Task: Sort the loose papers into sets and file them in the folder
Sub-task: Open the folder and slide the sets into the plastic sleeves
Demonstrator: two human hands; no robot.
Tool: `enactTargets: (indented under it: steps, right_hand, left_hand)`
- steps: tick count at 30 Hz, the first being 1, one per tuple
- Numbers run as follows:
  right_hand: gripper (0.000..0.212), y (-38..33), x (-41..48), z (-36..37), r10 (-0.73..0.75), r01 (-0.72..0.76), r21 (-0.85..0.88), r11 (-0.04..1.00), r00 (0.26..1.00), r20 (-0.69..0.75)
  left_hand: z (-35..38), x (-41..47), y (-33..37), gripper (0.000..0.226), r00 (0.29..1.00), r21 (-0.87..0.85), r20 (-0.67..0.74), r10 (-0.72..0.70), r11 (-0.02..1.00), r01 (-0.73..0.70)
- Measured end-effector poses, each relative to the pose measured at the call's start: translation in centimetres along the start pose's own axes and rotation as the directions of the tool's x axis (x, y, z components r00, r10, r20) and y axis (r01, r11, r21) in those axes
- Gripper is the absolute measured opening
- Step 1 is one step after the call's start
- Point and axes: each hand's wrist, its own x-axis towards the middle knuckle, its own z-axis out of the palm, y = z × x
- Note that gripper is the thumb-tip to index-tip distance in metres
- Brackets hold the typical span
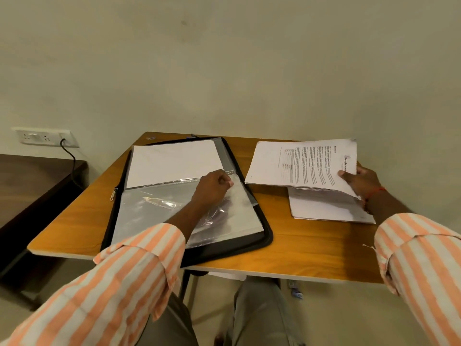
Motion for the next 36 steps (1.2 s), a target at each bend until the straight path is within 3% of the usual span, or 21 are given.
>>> enactTargets:
  steps: [4, 9, 16, 25, 32, 36]
  right_hand:
    - [0.038, 0.3, 0.9, -0.1, -0.004, 0.004, 0.032, 0.999, 1.0, -0.012]
    - [0.04, 0.0, 1.6, 0.7, -0.015, 0.016, 0.055, 0.998, 1.0, -0.024]
    - [0.035, -1.6, -0.2, 1.9, -0.036, 0.038, -0.008, 0.999, 0.99, 0.138]
    - [0.034, -0.4, 0.6, 1.1, -0.095, 0.094, -0.006, 0.996, 0.994, -0.061]
    - [0.037, 0.0, 0.1, 1.3, -0.04, 0.049, -0.047, 0.998, 0.986, 0.165]
    - [0.039, 0.1, 0.2, 1.2, -0.023, 0.048, -0.11, 0.993, 0.976, 0.218]
  left_hand:
    - [-0.1, 0.3, 0.0, 0.007, 1.0, -0.086, -0.025, 0.004, 0.996, -0.006]
    - [-0.1, 0.3, 0.1, 0.009, 1.0, -0.058, -0.003, 0.015, 0.998, -0.016]
    - [-0.3, 0.0, 0.6, 0.009, 1.0, -0.026, -0.023, 0.008, 1.0, -0.009]
    - [0.0, 0.0, 0.4, 0.012, 0.999, -0.054, -0.04, -0.012, 0.998, 0.009]
    - [0.0, -0.2, 0.3, 0.008, 0.999, -0.076, -0.034, -0.013, 0.997, 0.01]
    - [0.0, -0.3, 0.3, 0.007, 0.999, -0.086, -0.035, -0.017, 0.996, 0.014]
